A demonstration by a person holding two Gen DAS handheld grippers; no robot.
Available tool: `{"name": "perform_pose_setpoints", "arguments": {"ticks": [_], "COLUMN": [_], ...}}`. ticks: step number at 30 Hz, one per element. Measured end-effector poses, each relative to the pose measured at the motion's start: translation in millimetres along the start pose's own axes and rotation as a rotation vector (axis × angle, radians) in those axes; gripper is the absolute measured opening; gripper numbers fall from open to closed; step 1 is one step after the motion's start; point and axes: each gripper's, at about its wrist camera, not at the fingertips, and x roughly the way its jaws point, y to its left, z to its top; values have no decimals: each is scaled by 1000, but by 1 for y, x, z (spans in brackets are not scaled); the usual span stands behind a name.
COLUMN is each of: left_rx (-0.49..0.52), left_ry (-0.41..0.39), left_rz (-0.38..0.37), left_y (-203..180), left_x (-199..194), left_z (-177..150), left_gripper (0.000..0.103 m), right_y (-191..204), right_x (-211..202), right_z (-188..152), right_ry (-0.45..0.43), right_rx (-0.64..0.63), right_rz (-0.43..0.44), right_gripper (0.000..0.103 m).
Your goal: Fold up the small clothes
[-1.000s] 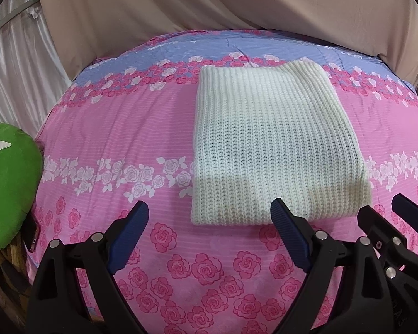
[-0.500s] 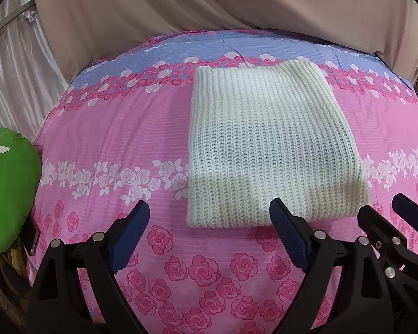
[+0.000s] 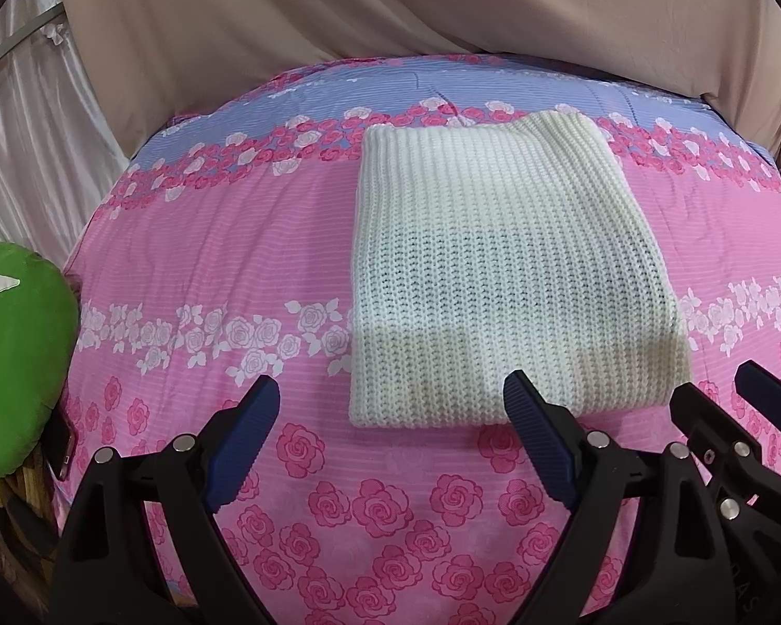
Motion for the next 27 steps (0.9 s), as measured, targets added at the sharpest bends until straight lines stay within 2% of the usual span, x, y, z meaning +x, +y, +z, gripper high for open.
{"name": "perform_pose_setpoints", "arguments": {"ticks": [5,8,11,13,27], "left_rx": [-24,-15,6,0,-17], "left_ry": [-3,14,6,9,107], "left_rz": [19,6,12,15,-8], "left_y": [9,8,4,4,3], "left_x": [1,4,3,3,25], "left_z": [2,1,2,2,-2], "left_gripper": [86,86,86,86,87], "right_y": [-2,-11,-2,-2,-5], "right_x": [-2,-1,4,2,18], "right_z": [1,2,1,2,-2], "right_ry": [-9,-12,15,3,74], "right_rx": [8,46,8,4,30], "right_rz": [-1,-12,5,2,-6], "right_gripper": [53,55,53,55,57]}}
